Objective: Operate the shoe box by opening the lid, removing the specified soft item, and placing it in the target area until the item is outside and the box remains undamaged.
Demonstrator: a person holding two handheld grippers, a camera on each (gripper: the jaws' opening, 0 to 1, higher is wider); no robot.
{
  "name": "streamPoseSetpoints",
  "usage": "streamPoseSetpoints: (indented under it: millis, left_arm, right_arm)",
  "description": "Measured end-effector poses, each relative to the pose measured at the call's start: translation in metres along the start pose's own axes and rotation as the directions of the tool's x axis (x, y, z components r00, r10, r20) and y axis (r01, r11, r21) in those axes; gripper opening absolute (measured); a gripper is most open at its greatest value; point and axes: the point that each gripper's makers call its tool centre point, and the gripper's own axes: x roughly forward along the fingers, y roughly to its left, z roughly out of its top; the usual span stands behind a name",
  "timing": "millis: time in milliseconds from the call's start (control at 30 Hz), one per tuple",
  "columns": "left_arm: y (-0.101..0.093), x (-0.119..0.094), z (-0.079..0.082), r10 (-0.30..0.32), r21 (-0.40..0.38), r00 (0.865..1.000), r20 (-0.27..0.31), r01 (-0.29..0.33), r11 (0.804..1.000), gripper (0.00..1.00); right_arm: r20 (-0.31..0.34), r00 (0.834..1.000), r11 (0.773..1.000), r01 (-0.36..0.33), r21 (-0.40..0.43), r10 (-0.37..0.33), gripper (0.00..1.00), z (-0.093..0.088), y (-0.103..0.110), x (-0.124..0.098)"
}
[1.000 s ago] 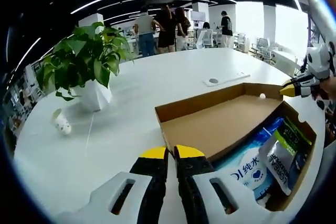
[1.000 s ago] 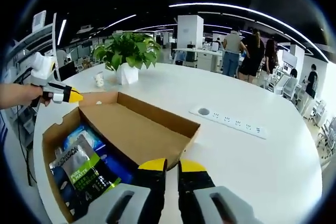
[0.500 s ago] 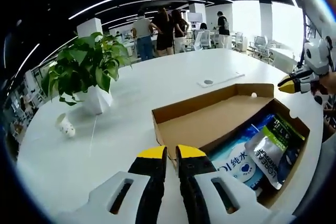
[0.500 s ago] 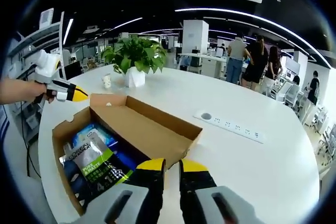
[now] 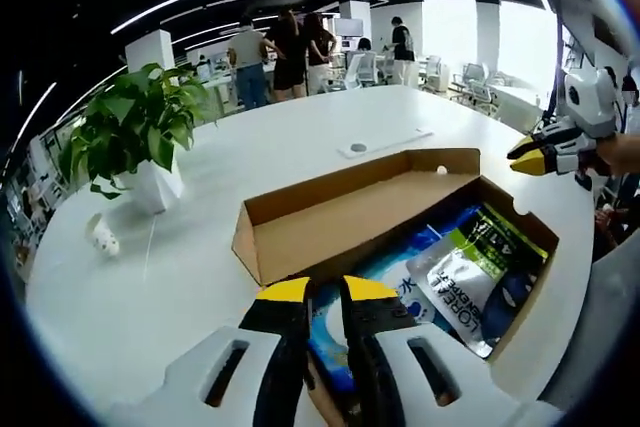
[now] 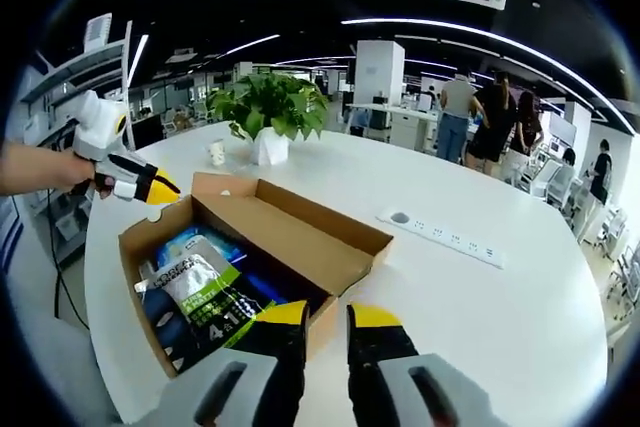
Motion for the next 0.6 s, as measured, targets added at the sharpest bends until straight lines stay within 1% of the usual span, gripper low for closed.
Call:
streamPoseSetpoints:
  millis: [67,167,267,400,500,600]
  left_arm:
    - [-0.006,-0.001,-0.004,-0.017,-0.002,1.000,-0.009,0.017,1.000,0.12]
    - [-0.019,-0.002,-0.011,-0.049,-0.001,0.998,-0.029,0.049,0.999,0.13]
    - [-0.029,-0.003,-0.013,-0.080,-0.016,0.996,-0.032,0.080,0.997,0.13]
    - [-0.036,-0.004,-0.015,-0.101,-0.031,0.994,-0.034,0.100,0.995,0.14]
    - [-0.043,-0.004,-0.018,-0.127,-0.064,0.991,-0.038,0.124,0.990,0.14]
    - [-0.048,-0.003,-0.021,-0.140,-0.072,0.989,-0.045,0.137,0.988,0.14]
  right_arm:
    - [0.005,1.000,1.000,-0.009,-0.001,0.009,0.12,-0.001,0.004,-0.003]
    - [0.004,1.000,1.000,-0.024,0.002,0.024,0.16,-0.004,0.010,-0.009]
    - [0.005,0.999,0.999,-0.037,0.002,0.037,0.18,-0.007,0.014,-0.012]
    - [-0.001,0.998,0.998,-0.056,0.013,0.056,0.23,-0.013,0.020,-0.017]
    - [-0.001,0.997,0.997,-0.072,0.023,0.072,0.27,-0.017,0.025,-0.022]
    - [-0.001,0.997,0.996,-0.079,0.031,0.079,0.30,-0.022,0.028,-0.026]
